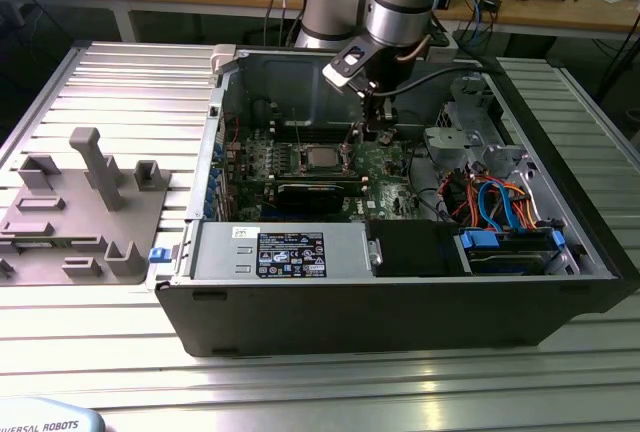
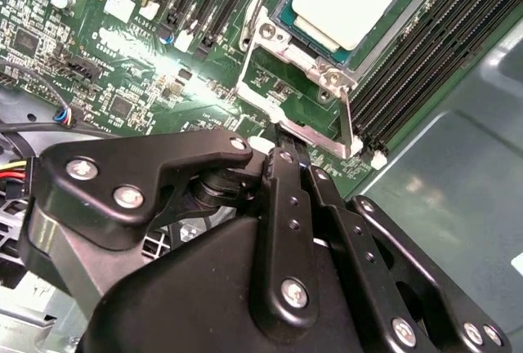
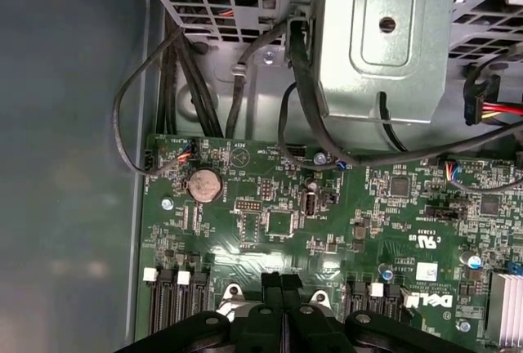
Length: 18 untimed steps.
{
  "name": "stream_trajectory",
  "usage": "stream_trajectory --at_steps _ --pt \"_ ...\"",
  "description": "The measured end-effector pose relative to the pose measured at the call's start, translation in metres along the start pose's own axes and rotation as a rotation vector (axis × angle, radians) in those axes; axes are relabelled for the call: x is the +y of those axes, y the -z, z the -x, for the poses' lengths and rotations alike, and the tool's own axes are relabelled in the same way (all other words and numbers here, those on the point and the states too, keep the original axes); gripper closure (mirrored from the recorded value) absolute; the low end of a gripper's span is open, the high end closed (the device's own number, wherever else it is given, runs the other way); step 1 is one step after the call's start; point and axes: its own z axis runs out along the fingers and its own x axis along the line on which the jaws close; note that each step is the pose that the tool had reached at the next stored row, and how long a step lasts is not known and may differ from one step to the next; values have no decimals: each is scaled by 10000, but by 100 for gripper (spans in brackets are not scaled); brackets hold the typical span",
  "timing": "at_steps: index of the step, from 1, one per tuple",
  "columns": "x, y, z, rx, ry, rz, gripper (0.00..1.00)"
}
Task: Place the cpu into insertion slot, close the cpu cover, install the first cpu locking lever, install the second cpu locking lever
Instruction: 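Close the cpu cover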
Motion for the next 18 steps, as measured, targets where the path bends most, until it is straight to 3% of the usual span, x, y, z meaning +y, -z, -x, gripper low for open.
stream_trajectory --at_steps 18 --pt "-145 -19 -10 4 1 0 89"
